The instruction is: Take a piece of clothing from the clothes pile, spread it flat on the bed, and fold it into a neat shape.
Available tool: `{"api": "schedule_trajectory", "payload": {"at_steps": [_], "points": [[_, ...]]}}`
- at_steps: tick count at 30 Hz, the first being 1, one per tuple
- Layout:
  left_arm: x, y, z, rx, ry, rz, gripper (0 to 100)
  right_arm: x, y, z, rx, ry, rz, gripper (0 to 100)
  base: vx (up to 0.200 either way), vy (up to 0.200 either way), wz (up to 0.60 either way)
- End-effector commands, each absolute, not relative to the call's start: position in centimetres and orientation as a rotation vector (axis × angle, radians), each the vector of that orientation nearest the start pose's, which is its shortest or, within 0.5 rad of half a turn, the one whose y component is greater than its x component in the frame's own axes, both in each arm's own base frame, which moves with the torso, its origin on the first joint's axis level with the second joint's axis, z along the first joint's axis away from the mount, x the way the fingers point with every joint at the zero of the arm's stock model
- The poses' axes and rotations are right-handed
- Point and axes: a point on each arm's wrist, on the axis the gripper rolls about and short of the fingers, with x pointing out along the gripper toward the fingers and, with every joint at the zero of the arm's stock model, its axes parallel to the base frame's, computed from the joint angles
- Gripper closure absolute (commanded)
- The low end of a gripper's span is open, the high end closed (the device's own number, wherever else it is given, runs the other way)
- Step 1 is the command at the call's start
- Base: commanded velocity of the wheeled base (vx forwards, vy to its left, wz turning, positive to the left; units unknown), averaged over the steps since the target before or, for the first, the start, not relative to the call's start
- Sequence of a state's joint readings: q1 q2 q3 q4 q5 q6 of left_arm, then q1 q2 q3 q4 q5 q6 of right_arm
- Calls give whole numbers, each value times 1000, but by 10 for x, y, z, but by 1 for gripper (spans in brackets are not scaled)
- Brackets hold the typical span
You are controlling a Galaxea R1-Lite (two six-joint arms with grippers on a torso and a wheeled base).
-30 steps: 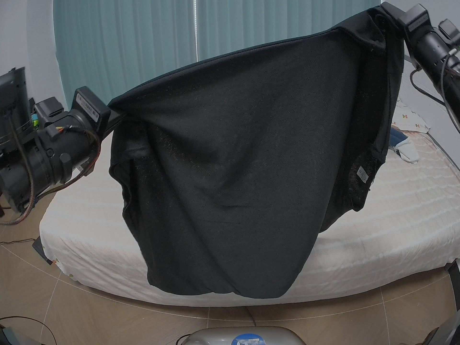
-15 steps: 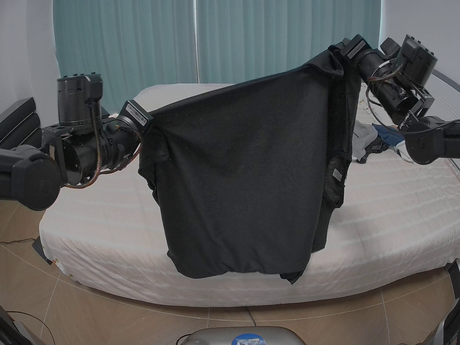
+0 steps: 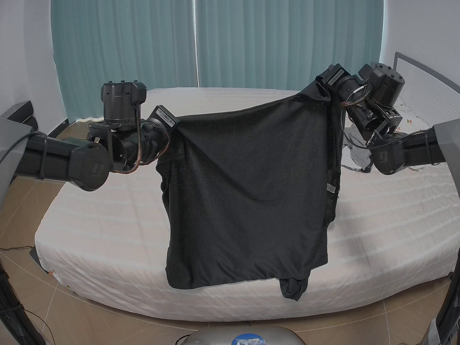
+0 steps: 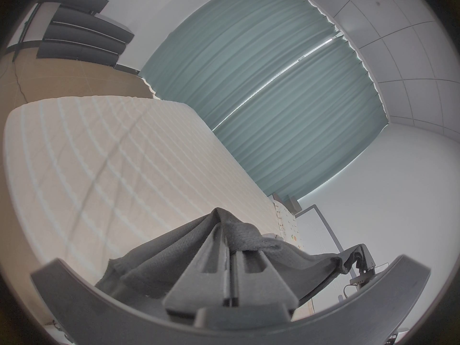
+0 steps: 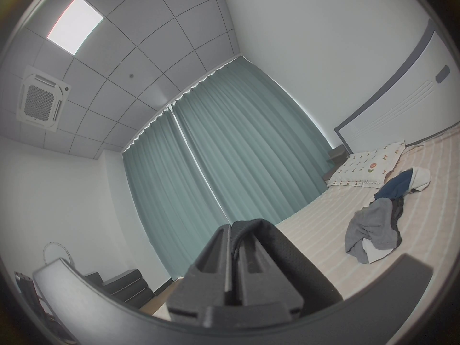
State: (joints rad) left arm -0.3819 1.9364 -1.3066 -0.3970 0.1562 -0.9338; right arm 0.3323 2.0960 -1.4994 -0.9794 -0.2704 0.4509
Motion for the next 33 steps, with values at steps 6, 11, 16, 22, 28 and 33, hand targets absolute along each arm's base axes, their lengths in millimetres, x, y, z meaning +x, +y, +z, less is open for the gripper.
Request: {"api": "schedule_trajectory", "payload": {"at_steps": [6, 11, 16, 22, 28, 33], "points": [[424, -165, 153, -835, 381, -56, 100, 470, 135, 183, 522, -244, 73, 100, 200, 0, 0], [442, -172, 118, -818, 425, -22, 100, 488, 141, 139, 505, -178, 57, 100, 120, 0, 0], [461, -178, 83, -800, 434, 37, 100, 508, 137, 98, 494, -146, -1, 100, 0, 0, 0], [470, -179, 58, -791, 461, 58, 100, 513, 137, 66, 480, -93, -21, 100, 0, 0, 0], [476, -178, 38, -772, 479, 89, 0, 516, 138, 36, 457, -30, -36, 0, 0, 0, 0], [486, -173, 0, -670, 488, 202, 0, 514, 130, -21, 372, 120, -83, 0, 0, 0, 0]]}}
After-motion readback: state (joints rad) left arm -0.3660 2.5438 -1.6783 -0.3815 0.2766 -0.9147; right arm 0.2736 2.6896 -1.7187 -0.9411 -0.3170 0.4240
